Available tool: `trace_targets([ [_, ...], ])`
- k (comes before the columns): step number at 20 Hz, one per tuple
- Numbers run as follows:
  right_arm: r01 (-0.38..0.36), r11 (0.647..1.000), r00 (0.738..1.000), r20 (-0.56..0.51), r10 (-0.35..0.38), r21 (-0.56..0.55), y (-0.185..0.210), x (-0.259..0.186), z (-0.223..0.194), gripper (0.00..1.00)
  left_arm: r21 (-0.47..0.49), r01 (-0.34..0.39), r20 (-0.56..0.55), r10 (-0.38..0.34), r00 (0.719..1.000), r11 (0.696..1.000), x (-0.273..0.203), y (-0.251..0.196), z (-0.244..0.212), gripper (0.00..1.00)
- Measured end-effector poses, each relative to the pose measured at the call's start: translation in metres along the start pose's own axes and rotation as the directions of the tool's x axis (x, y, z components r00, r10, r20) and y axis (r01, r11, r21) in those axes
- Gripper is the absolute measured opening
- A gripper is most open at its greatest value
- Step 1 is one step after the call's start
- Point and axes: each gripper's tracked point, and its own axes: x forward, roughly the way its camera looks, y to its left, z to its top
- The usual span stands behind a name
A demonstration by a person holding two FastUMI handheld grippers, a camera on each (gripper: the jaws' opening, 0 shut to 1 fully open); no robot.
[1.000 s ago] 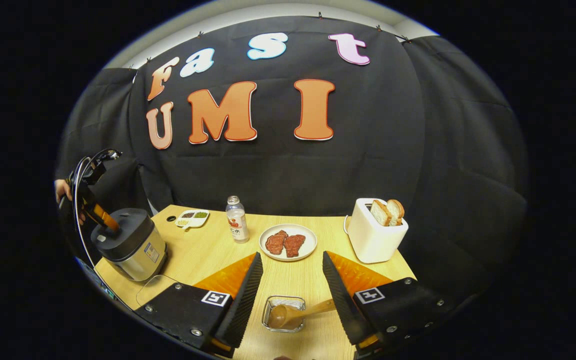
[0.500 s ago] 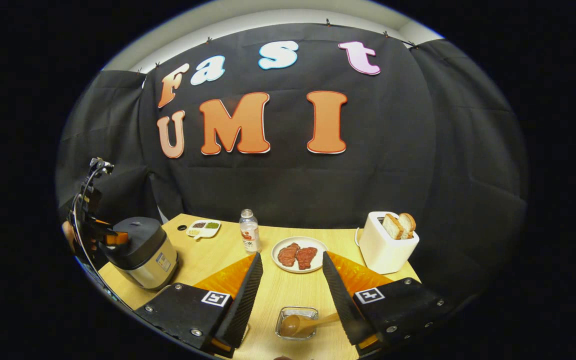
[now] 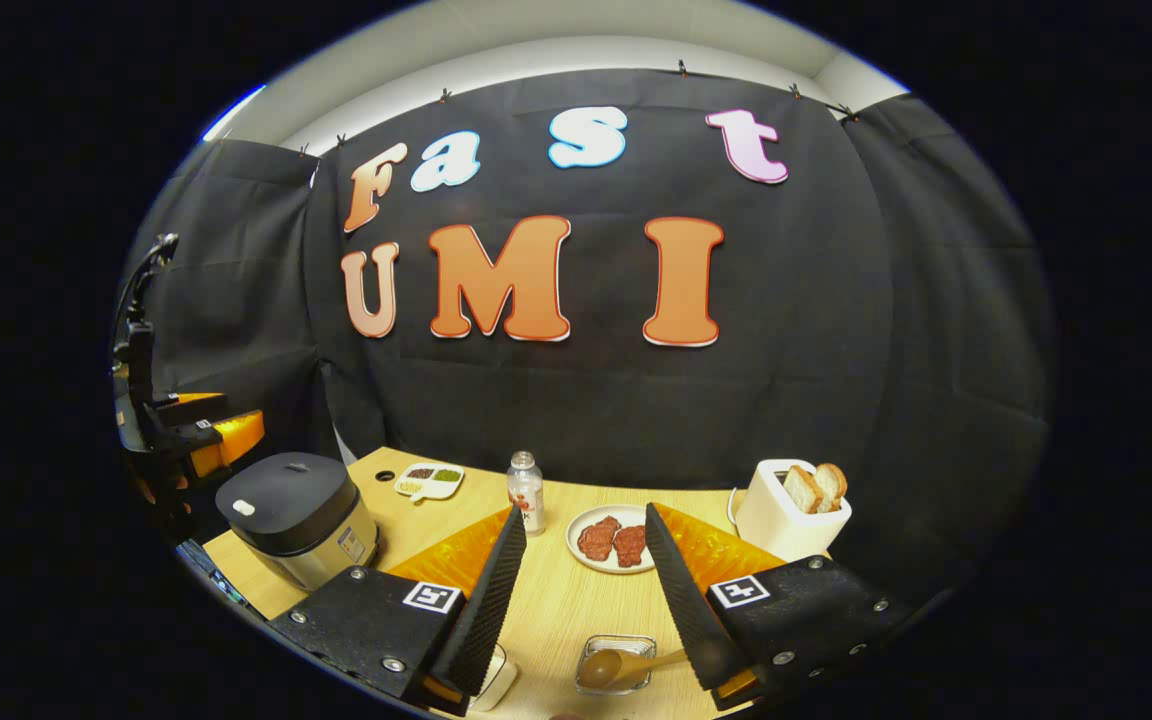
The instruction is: Close the left gripper, press the button to open the rice cooker; take a wooden spoon from the chopstick holder with the right hand, scoop a spoonful of rice and pour it into the rice cooker, then put the wooden spoon back into the chopstick holder.
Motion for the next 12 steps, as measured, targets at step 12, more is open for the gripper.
trace_targets([
  [12, -0.012, 1.000, 0.980, 0.196, 0.010, 0.007, 0.013, -0.014, 0.077, 0.76, -0.069, 0.061, 0.254, -0.041, 0.966, 0.996, -0.046, -0.027, 0.099, 0.92],
])
